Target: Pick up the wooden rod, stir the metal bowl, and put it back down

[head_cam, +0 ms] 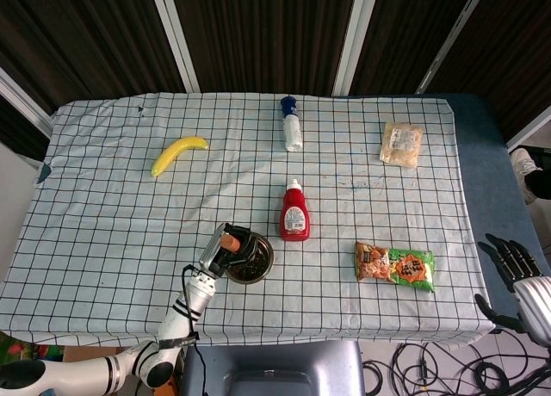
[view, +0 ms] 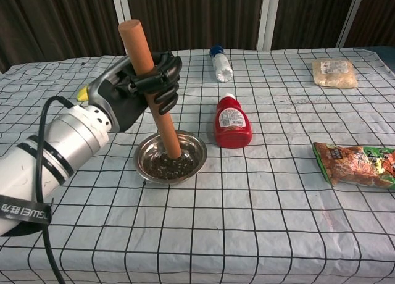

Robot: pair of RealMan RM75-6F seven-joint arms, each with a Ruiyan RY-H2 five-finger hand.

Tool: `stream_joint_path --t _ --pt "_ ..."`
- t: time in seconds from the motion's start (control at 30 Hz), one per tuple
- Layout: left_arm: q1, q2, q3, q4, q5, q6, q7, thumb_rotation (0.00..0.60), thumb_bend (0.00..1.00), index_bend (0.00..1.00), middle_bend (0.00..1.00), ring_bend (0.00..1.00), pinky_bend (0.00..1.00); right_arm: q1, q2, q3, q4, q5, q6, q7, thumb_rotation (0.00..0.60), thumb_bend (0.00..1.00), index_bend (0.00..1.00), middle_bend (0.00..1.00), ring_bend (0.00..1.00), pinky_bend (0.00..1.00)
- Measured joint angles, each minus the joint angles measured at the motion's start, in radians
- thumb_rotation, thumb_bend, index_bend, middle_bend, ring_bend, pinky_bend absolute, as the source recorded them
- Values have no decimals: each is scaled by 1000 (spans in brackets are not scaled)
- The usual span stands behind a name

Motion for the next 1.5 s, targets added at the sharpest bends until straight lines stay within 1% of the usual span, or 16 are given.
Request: stream_joint_path --t 0.2,0.37,0.47,0.6,0.77,0.93,1.13,1.37,1.5 --pt "-1 -14 19 56 -4 -18 -29 600 987 957 1000 897 1000 -2 -2 -1 4 -13 14 4 600 315 0 0 0 0" --pt "-8 -48 48 140 6 -33 -50 600 994 957 1000 896 1000 -8 -3 4 7 1 22 12 600 316 0 0 0 0" --pt "-9 -71 55 174 3 -38 -58 600 993 958 1000 896 1000 -12 -2 3 9 -6 36 20 600 315 0 0 0 0" --pt "-10 -69 46 158 8 -19 -59 600 993 958 1000 896 1000 -16 -2 9 14 7 41 40 600 315 0 0 0 0" --pt "-14 -47 14 100 22 24 -45 600 989 958 1000 896 1000 -19 -1 10 16 9 46 43 600 315 0 0 0 0" --pt "-28 -40 1 81 14 13 -17 600 987 958 1000 896 1000 -23 -1 14 13 18 48 47 600 315 0 0 0 0" --pt "-31 -60 16 134 -4 -12 -27 600 985 958 1000 896 1000 -31 1 18 19 25 59 58 600 315 0 0 0 0" --pt "-41 -123 25 246 -28 -51 -54 600 980 958 1000 896 1000 -31 2 18 21 23 55 59 600 316 0 0 0 0" --pt "-46 -127 13 250 -10 -13 -59 600 970 957 1000 896 1000 -29 4 18 23 20 54 65 600 315 0 0 0 0"
